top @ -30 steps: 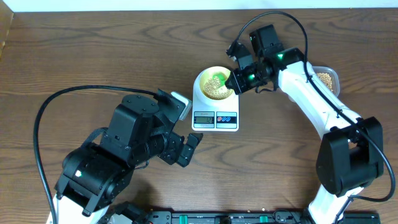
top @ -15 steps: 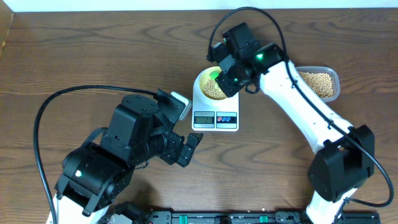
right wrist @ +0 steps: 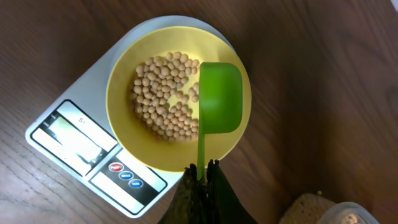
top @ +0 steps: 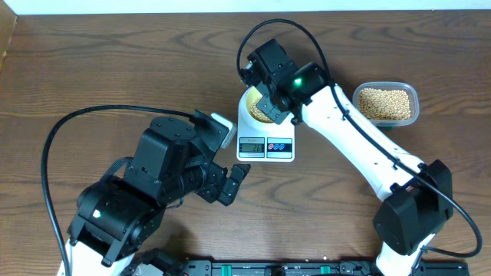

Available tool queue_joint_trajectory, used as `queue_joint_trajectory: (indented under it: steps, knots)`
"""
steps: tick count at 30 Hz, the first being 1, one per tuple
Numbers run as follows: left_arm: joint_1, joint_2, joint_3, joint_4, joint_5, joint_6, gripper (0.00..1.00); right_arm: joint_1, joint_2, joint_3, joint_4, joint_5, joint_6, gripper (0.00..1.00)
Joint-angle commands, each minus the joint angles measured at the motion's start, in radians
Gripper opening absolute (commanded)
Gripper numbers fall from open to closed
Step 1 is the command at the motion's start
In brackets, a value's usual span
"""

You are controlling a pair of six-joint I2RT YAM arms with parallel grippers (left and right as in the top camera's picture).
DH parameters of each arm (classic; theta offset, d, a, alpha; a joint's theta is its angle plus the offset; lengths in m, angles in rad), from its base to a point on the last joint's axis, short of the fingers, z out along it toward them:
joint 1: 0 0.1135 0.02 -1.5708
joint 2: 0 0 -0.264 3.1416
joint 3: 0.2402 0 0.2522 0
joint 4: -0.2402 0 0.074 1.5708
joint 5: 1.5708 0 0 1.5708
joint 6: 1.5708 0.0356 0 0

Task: Scoop item into bowl and weigh 50g on scale
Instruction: 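Tip the green scoop to pour soybeans into the yellow bowl, then move the empty scoop back to the soybean tub with the right gripper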

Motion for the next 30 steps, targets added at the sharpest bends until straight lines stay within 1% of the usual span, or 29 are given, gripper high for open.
queue_joint_trajectory:
  steps: [1, 6, 10, 12, 14, 17, 20, 22, 26, 30]
  knots:
    - [0.003, 0.000, 0.006, 0.000, -0.006, 0.014, 0.99, 0.007, 0.001, 0.036, -0.015, 0.039, -0.002, 0.01]
    - [0.003, 0.000, 0.006, 0.000, -0.006, 0.014, 0.99, -0.022, -0.035, 0.142, -0.057, 0.072, 0.079, 0.01]
    - [0.003, 0.000, 0.006, 0.000, -0.006, 0.014, 0.99, -0.095, -0.067, 0.185, -0.125, 0.234, 0.213, 0.01]
    - [0.003, 0.000, 0.006, 0.000, -0.006, 0.014, 0.99, -0.173, -0.069, 0.185, -0.228, 0.292, 0.314, 0.01]
    - [0.003, 0.000, 0.006, 0.000, -0.006, 0.014, 0.99, -0.240, -0.069, 0.182, -0.303, 0.291, 0.403, 0.01]
    - [0.003, 0.000, 0.006, 0.000, -0.006, 0.014, 0.99, -0.333, -0.069, 0.180, -0.372, 0.264, 0.495, 0.01]
    - [0.003, 0.000, 0.006, 0.000, -0.006, 0.014, 0.99, -0.431, -0.069, 0.174, -0.380, 0.159, 0.504, 0.01]
    - [0.003, 0.000, 0.006, 0.000, -0.006, 0.014, 0.99, -0.477, -0.068, 0.168, -0.378, 0.131, 0.514, 0.01]
    - [0.003, 0.000, 0.006, 0.000, -0.006, 0.014, 0.99, -0.547, -0.064, 0.122, -0.364, 0.131, 0.533, 0.01]
    - [0.003, 0.000, 0.006, 0.000, -0.006, 0.014, 0.99, -0.567, -0.062, 0.036, -0.324, 0.131, 0.533, 0.01]
